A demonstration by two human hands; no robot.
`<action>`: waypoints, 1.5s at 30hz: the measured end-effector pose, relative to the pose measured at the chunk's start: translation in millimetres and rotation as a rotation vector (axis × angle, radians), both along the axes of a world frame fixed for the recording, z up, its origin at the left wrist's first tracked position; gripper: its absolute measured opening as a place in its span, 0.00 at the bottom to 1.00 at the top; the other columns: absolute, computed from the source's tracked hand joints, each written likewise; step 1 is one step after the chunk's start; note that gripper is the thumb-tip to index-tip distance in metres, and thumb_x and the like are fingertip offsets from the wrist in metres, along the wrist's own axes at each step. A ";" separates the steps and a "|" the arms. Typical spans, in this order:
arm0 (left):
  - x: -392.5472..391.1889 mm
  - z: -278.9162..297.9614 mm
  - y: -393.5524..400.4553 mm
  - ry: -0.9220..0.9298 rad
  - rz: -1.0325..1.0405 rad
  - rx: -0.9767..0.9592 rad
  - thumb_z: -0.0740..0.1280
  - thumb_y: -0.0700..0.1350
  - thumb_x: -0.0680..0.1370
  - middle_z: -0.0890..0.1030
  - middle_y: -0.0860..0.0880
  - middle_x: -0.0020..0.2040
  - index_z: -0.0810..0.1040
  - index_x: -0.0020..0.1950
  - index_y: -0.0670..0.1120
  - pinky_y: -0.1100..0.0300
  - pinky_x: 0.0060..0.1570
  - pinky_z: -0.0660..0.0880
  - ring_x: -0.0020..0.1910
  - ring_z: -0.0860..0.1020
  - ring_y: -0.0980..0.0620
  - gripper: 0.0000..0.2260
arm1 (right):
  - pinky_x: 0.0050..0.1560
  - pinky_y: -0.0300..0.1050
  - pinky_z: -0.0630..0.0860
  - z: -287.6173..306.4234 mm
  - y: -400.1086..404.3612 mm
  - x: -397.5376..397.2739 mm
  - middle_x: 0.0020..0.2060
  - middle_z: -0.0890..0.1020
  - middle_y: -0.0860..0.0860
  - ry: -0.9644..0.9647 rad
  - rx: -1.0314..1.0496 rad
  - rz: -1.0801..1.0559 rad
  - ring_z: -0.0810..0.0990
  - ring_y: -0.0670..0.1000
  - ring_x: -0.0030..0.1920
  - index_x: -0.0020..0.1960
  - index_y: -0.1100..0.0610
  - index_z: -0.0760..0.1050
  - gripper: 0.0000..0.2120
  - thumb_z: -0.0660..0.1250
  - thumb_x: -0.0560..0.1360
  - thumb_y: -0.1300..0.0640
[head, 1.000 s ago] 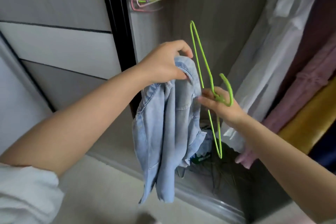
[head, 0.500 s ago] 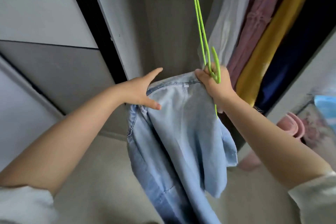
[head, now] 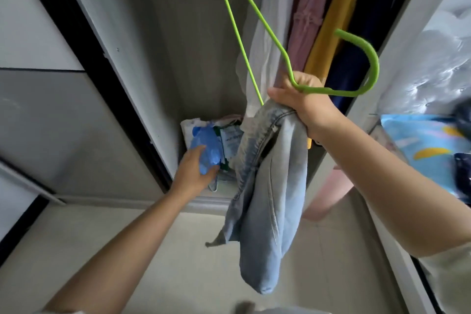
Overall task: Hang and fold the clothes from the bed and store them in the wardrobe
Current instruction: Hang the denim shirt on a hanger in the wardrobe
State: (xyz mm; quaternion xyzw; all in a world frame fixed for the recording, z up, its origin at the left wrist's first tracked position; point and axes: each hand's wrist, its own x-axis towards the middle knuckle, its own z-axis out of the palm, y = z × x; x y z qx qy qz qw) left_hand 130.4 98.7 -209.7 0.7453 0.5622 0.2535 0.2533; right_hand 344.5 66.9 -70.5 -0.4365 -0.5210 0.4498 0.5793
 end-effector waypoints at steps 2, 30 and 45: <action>23.7 12.0 -14.4 -0.126 -0.194 -0.085 0.69 0.51 0.72 0.73 0.45 0.62 0.69 0.66 0.39 0.59 0.59 0.65 0.64 0.70 0.47 0.27 | 0.24 0.32 0.61 2.5 -2.2 0.7 0.19 0.63 0.42 -0.001 0.003 0.000 0.60 0.40 0.21 0.19 0.50 0.61 0.29 0.63 0.72 0.72; 26.5 63.7 56.0 0.240 -0.025 -0.113 0.62 0.39 0.76 0.79 0.36 0.55 0.78 0.49 0.36 0.55 0.50 0.71 0.56 0.75 0.39 0.08 | 0.26 0.31 0.64 -92.5 -50.6 12.4 0.25 0.68 0.47 -0.745 -0.380 -0.111 0.69 0.42 0.21 0.32 0.54 0.68 0.19 0.54 0.81 0.60; -5.7 57.5 35.9 0.569 -0.054 -0.072 0.58 0.38 0.77 0.78 0.39 0.52 0.74 0.46 0.40 0.56 0.41 0.67 0.51 0.75 0.40 0.06 | 0.19 0.33 0.54 -122.7 -49.3 -26.5 0.18 0.62 0.46 -0.506 -0.765 0.216 0.57 0.42 0.16 0.30 0.58 0.67 0.21 0.54 0.81 0.53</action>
